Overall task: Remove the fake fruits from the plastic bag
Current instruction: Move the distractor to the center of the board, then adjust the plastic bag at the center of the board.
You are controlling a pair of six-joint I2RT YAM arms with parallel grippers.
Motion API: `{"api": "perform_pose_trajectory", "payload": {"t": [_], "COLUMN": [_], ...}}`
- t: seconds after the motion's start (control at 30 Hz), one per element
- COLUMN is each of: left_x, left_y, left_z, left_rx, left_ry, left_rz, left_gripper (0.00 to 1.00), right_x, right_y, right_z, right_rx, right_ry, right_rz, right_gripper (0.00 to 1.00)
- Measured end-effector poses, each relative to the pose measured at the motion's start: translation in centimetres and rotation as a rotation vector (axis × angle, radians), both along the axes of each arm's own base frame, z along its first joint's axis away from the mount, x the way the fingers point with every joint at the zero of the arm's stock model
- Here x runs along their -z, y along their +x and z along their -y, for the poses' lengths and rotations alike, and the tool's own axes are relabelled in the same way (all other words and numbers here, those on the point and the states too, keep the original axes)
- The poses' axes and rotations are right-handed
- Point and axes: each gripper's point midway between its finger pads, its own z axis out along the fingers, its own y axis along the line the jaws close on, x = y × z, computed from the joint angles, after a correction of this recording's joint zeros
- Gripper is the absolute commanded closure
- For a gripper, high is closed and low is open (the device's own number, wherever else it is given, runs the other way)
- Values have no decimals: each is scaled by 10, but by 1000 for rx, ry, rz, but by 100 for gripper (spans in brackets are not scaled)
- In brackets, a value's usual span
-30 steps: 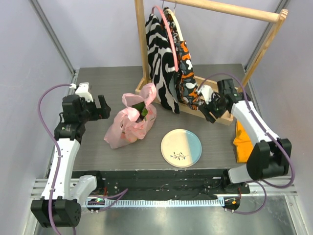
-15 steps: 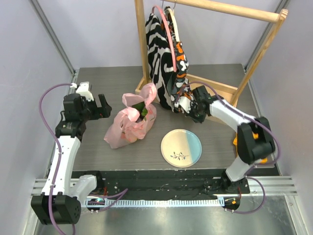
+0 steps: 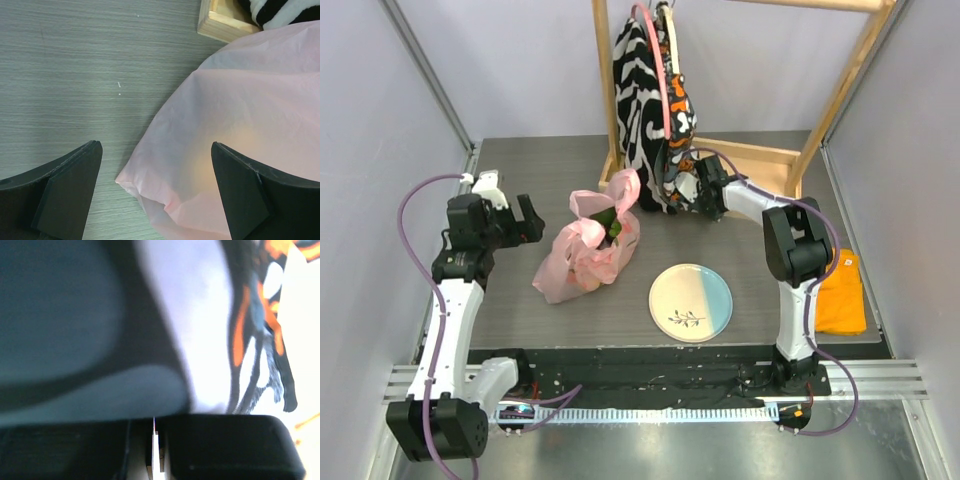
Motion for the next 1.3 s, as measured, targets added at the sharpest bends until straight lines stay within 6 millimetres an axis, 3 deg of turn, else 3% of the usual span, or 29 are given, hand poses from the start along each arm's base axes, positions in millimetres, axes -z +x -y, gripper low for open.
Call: {"api": "perform_pose_trajectory", "payload": {"t": [0.27, 0.3, 0.33, 0.4, 0.43, 0.47, 0.57, 0.6, 0.7, 0.73, 0.8, 0.83, 0.93, 1.03, 1.17, 1.23, 1.3], "left_x": [13, 14, 13, -2, -14, -32, -100, -127, -172, -180, -188, -192, -190, -174, -148, -142, -138], "left_y": [5, 5, 4, 1, 1, 0, -3, -8, -38, -50, -70, -84, -111, -122, -118, -116, -106], "left_z": [2, 5, 10, 24, 28, 33, 41, 42, 47, 50, 56, 61, 75, 87, 107, 121, 130], "left_rx": [16, 35, 65, 157, 187, 221, 292, 312, 376, 400, 455, 503, 604, 686, 794, 862, 894], "left_ry": [-16, -26, -34, -59, -65, -71, -44, -19, 46, 61, 79, 84, 67, 11, -41, -46, -48], "left_rz": [-47, -53, -56, -43, -26, -2, 132, 192, 283, 299, 296, 296, 289, 251, 168, 147, 132], "left_gripper": [7, 7, 7, 7, 7, 7, 7, 6, 4, 4, 2, 1, 1, 2, 4, 4, 4], "right_x": [-6, -7, -6, -7, -8, -12, -40, -58, -130, -163, -206, -232, -272, -295, -314, -310, -298], "right_y": [78, 84, 83, 78, 74, 67, 24, 6, -44, -61, -86, -104, -141, -160, -167, -161, -156], "right_z": [35, 39, 42, 49, 50, 52, 51, 49, 39, 36, 29, 23, 0, -38, -112, -147, -167], "right_rx": [98, 112, 119, 158, 175, 197, 255, 270, 272, 260, 222, 183, 69, -26, -167, -193, -173], "right_ry": [-29, -29, -31, -20, -12, 1, 70, 107, 237, 292, 376, 438, 579, 725, 866, 919, 942], "right_rz": [135, 149, 142, 129, 124, 125, 84, 80, 129, 173, 234, 259, 266, 218, 74, -10, -84], "right_gripper": [96, 91, 71, 51, 41, 37, 22, 19, 15, 15, 14, 9, 4, 4, 4, 4, 4]}}
